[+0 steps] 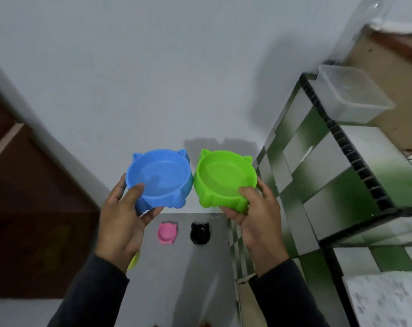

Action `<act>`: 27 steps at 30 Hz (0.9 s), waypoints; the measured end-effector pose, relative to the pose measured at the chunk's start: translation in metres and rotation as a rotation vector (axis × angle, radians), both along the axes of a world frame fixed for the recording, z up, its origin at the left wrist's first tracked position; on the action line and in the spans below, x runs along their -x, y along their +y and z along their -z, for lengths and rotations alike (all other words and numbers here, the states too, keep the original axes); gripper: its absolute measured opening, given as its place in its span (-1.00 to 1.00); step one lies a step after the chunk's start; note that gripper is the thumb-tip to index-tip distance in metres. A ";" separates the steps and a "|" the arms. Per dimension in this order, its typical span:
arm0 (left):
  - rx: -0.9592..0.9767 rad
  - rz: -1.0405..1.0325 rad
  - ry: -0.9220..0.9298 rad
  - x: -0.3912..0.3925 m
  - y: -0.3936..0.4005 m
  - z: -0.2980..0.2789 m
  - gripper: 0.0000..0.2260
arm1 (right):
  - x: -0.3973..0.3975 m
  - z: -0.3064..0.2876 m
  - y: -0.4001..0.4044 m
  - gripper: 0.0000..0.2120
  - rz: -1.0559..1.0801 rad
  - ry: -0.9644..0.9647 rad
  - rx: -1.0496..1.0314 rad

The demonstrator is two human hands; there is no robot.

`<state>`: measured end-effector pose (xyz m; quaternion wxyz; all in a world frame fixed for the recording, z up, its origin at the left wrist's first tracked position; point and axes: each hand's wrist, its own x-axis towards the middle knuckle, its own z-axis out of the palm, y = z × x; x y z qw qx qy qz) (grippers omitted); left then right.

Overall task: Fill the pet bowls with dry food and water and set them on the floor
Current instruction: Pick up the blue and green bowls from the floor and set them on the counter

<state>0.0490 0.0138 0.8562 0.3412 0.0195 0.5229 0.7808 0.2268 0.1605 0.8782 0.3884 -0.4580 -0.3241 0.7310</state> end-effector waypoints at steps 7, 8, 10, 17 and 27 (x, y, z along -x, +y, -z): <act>-0.072 0.049 0.029 0.000 0.014 -0.023 -0.62 | -0.007 -0.027 0.008 -0.55 0.027 0.006 -0.061; -0.081 0.053 0.023 -0.001 0.016 -0.025 -0.61 | -0.008 -0.030 0.008 -0.56 0.034 0.011 -0.070; -0.094 0.059 0.012 -0.001 0.017 -0.027 -0.60 | -0.011 -0.034 0.006 -0.57 0.055 0.018 -0.081; -0.137 0.152 -0.009 0.008 0.015 -0.036 -0.56 | -0.012 -0.056 -0.017 -0.55 0.163 0.036 -0.126; -0.183 0.387 0.001 0.028 0.000 -0.063 -0.57 | -0.014 -0.083 -0.085 -0.54 0.375 0.045 -0.148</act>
